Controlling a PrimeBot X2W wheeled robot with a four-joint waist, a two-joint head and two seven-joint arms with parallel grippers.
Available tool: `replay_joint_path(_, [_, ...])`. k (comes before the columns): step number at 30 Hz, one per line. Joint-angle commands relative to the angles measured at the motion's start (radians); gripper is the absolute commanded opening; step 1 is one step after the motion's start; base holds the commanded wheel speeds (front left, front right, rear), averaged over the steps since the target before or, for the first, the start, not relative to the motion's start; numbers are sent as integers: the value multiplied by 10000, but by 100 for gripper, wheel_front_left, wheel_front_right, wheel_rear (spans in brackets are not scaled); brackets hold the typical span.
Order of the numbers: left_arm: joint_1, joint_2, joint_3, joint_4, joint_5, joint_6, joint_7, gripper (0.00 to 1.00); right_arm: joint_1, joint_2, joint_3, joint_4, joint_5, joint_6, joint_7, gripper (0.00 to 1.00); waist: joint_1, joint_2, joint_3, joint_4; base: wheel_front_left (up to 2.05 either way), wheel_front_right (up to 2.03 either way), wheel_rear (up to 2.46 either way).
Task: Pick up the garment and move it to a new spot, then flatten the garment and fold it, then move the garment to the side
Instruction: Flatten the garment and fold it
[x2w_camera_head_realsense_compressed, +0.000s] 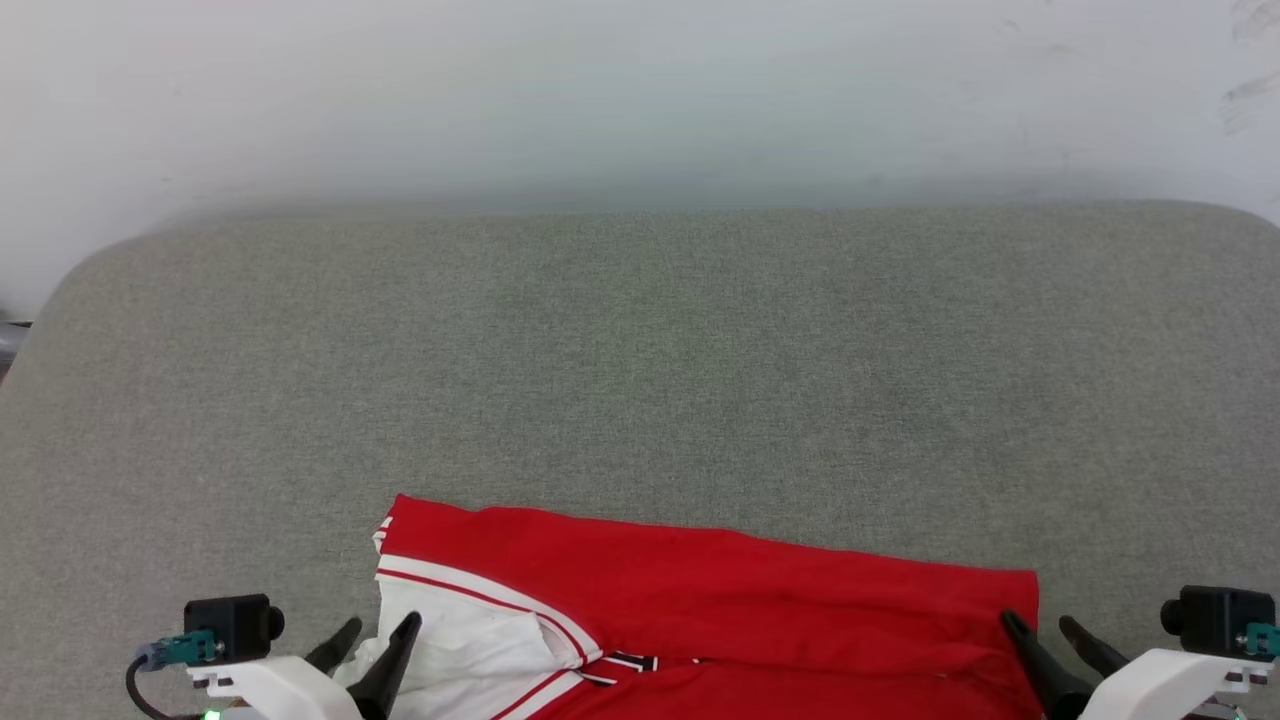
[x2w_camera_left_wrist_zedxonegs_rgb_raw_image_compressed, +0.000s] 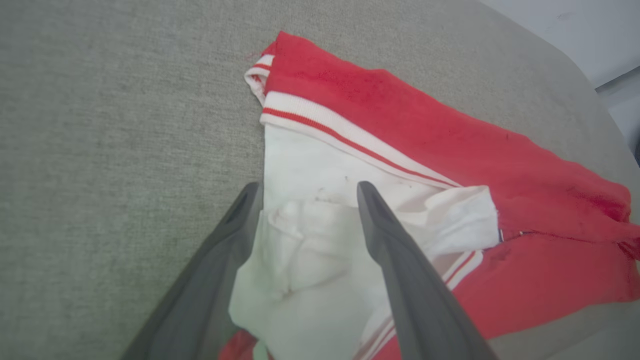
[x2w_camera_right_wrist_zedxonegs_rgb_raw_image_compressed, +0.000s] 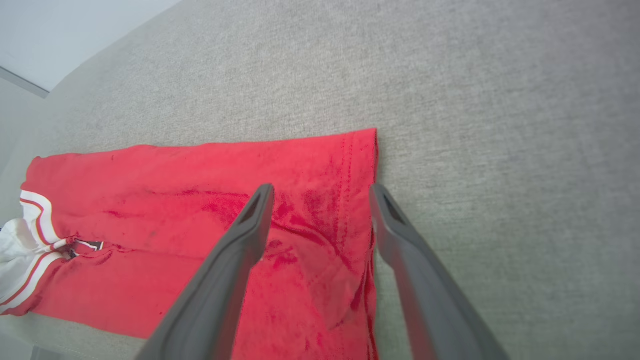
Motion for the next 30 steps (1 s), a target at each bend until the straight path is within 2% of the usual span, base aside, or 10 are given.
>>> replay_joint_path(1, [-213, 79, 23, -246, 290, 87, -299, 100, 198, -105, -67, -368, -48, -5, 91, 100, 1, -1, -98, -14, 0, 0, 0])
replay_joint_path(6, [-442, 216, -12, -1022, 1344, 498, -1237, 100, 408, -357, -573, -1232, -326, -7, 938, 100, 1, -1, -100, -31, 0, 0, 0])
replay_joint_path(9, [-508, 102, 11, -1442, 1870, 779, -1931, 100, 449, -579, -886, -1455, -394, -7, 1626, 100, 1, -1, -38, -19, 0, 0, 0])
replay_joint_path(13, [-552, -165, 200, -1872, 2588, 1223, -2758, 100, 520, -712, -1066, -1597, -427, -5, 2414, 100, 1, -1, 109, 111, 0, 0, 0])
replay_joint_path(19, [-479, -785, 934, -2729, 3787, 1751, -3054, 100, 321, -559, -804, -1545, -444, -5, 2895, 100, 1, -1, 416, 333, 0, 0, 0])
replay_joint_path(22, [-292, -1185, 1353, -3248, 4459, 1776, -3061, 100, 152, -466, -637, -1357, -447, -5, 2949, 100, 1, -1, 626, 454, 0, 0, 0])
replay_joint_path(30, [-109, -1946, 2115, -3652, 5583, 1391, -3057, 100, 197, -173, -215, -410, -321, -5, 3271, 100, 1, -1, 1132, 700, 0, 0, 0])
